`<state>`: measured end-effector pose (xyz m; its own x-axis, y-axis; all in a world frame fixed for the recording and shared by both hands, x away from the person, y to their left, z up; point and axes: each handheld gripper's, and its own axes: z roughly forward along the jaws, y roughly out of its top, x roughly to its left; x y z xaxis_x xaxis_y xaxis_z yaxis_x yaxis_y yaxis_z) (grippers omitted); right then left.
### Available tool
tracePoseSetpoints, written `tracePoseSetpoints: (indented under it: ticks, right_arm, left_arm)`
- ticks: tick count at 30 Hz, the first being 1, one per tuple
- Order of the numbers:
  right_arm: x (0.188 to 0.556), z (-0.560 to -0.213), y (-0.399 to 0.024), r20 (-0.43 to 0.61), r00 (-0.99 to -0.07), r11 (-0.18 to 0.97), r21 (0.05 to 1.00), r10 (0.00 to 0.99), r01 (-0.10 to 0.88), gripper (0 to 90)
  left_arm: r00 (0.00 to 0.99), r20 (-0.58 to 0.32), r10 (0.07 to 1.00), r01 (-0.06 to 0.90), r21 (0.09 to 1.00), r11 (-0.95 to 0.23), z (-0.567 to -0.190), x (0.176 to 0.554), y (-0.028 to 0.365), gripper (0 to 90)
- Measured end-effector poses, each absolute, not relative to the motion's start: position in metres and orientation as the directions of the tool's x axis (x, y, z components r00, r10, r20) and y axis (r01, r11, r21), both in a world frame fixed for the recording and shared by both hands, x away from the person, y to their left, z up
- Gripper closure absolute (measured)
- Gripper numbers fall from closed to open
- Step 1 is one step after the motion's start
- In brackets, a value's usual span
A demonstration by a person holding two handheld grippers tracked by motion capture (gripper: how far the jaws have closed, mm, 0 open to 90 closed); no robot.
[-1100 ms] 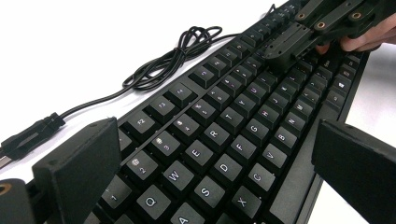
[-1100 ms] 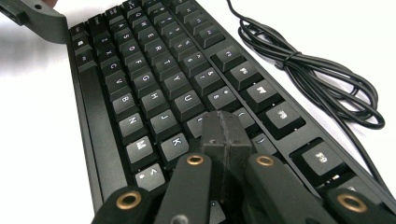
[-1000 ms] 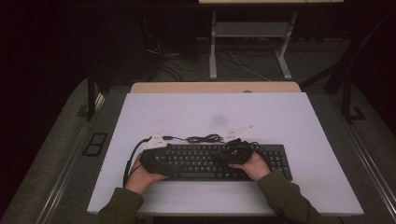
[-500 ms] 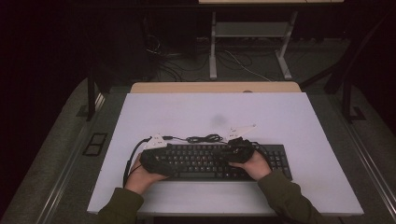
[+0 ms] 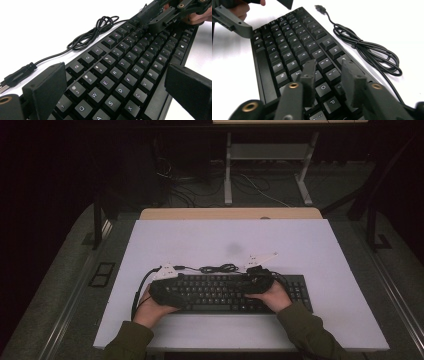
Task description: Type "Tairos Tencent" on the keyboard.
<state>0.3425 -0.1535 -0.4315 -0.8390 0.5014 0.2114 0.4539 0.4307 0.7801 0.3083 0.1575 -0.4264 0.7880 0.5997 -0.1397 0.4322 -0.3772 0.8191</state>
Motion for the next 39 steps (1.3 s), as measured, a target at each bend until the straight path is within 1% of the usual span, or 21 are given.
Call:
tracePoseSetpoints:
  ticks: [5,7,9,13,20,25,39]
  right_arm:
    - [0.343,-0.432,-0.155,0.211,-0.829,0.412,0.787,0.518,0.459,48.8]
    - [0.344,-0.432,-0.156,0.208,-0.824,0.405,0.790,0.527,0.459,43.4]
    - [0.344,-0.433,-0.156,0.203,-0.818,0.404,0.790,0.538,0.461,39.7]
    - [0.345,-0.434,-0.156,0.199,-0.812,0.401,0.790,0.549,0.465,35.9]
    - [0.346,-0.435,-0.157,0.200,-0.811,0.398,0.791,0.550,0.465,33.9]
    - [0.346,-0.436,-0.157,0.200,-0.811,0.399,0.790,0.550,0.466,33.7]
    - [0.346,-0.436,-0.157,0.198,-0.809,0.399,0.790,0.554,0.466,33.6]
  left_arm:
    - [0.784,-0.142,0.604,0.432,0.823,-0.368,-0.426,0.308,0.158,6.4]
    - [0.785,-0.140,0.603,0.430,0.824,-0.369,-0.425,0.308,0.159,8.3]
    - [0.785,-0.139,0.604,0.430,0.823,-0.370,-0.425,0.308,0.161,10.5]
    - [0.787,-0.137,0.601,0.425,0.827,-0.368,-0.424,0.307,0.163,14.7]
    - [0.791,-0.136,0.597,0.419,0.831,-0.365,-0.423,0.307,0.169,25.7]
    - [0.793,-0.141,0.592,0.420,0.831,-0.365,-0.423,0.306,0.172,35.7]
    - [0.801,-0.139,0.582,0.427,0.814,-0.393,-0.423,0.305,0.175,78.4]
